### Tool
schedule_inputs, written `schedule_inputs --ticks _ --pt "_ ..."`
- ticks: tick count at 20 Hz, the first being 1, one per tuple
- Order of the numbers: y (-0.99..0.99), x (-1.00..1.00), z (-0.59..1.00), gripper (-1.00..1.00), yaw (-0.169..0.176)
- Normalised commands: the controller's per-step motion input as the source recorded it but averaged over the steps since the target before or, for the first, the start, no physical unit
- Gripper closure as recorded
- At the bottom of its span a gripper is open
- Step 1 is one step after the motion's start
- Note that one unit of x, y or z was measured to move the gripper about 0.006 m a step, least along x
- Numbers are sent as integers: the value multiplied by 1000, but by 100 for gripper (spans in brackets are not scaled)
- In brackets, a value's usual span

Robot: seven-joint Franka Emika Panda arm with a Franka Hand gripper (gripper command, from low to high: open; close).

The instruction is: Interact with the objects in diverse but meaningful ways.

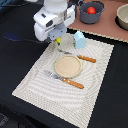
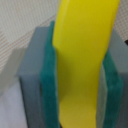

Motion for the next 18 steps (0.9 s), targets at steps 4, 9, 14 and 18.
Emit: schedule_inputs --ticks 4,9,14,18 --pt "494 49 -49 100 0" --pt "166 153 -103 100 0" --pt "-65 82 -65 100 0" --pt "-142 41 -81 100 -3"
